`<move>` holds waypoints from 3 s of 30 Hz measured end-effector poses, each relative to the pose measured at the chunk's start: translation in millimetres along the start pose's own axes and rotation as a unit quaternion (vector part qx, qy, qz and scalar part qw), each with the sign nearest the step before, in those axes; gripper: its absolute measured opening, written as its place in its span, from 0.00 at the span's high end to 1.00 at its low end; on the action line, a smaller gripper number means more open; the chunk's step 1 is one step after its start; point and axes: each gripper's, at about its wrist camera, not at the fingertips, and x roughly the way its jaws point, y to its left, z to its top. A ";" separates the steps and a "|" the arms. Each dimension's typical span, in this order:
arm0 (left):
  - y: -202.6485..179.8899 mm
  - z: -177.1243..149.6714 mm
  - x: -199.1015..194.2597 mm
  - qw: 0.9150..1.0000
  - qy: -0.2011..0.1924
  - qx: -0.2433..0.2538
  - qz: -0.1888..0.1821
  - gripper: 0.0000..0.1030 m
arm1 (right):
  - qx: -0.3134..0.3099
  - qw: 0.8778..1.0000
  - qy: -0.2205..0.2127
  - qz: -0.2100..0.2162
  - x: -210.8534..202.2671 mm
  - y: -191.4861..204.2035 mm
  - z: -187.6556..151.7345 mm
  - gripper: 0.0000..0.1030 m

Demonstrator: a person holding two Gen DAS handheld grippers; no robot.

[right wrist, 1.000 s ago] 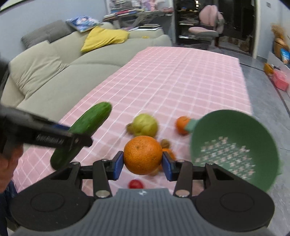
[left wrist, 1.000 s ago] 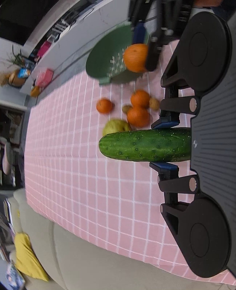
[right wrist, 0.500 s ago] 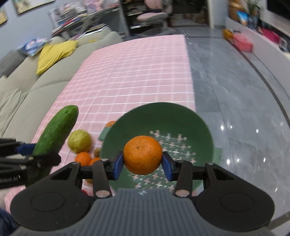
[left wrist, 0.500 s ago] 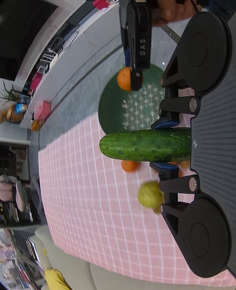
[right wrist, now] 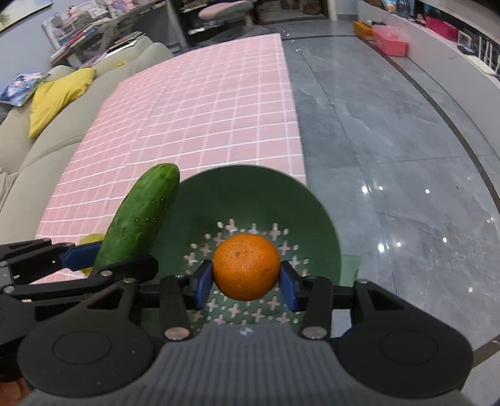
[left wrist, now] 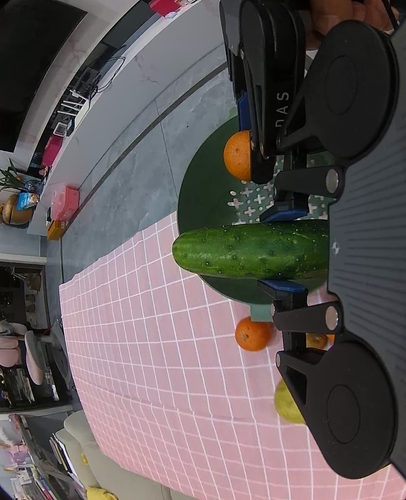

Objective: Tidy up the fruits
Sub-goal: 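Carry the cucumber and orange into the green colander with both tools, then release both fruits in the colander and withdraw both tools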

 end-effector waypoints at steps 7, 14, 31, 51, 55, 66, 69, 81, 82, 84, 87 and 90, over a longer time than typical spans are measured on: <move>4.9 0.0 18.5 1.000 -0.013 -0.011 -0.024 0.60 | 0.007 1.000 0.022 -0.012 27.4 -11.9 9.5 0.59; 8.9 0.1 35.2 0.999 0.015 -0.024 -0.038 0.60 | -0.009 0.999 0.035 -0.036 44.6 -15.1 11.0 0.59; 29.6 11.6 4.0 0.994 -0.020 -0.094 -0.052 0.36 | -0.037 0.998 0.004 -0.047 32.3 -9.1 9.4 0.48; 97.5 -80.4 -99.0 0.983 -0.035 -0.176 0.021 0.30 | -0.078 0.993 -0.090 0.005 -42.8 19.2 -24.6 0.45; 113.8 -106.3 -111.0 0.978 -0.025 -0.206 0.019 0.30 | -0.101 0.989 -0.106 0.015 -54.7 41.2 -44.3 0.45; 146.0 -146.6 -124.3 0.969 -0.023 -0.245 0.027 0.30 | -0.152 0.981 -0.115 0.027 -48.5 107.8 -108.4 0.45; 149.2 -149.7 -122.4 0.967 -0.022 -0.251 0.024 0.30 | -0.184 0.977 -0.101 0.029 -33.8 126.5 -125.0 0.45; 164.5 -163.1 -106.8 0.962 -0.010 -0.272 0.015 0.30 | -0.230 0.971 -0.044 0.042 19.8 154.4 -146.7 0.48; 166.7 -164.5 -105.6 0.961 -0.009 -0.275 0.015 0.30 | -0.230 0.971 -0.042 0.044 23.2 155.8 -146.1 0.49; 170.1 -166.8 -103.7 0.960 -0.007 -0.279 0.015 0.30 | -0.231 0.971 -0.037 0.047 29.6 159.0 -145.6 0.51; 175.2 -169.1 -100.6 0.958 -0.003 -0.285 0.014 0.30 | -0.238 0.969 -0.033 0.052 40.4 165.4 -148.6 0.51; 178.4 -169.5 -97.8 0.958 -0.003 -0.286 0.013 0.30 | -0.244 0.968 -0.025 0.056 49.4 170.8 -150.6 0.55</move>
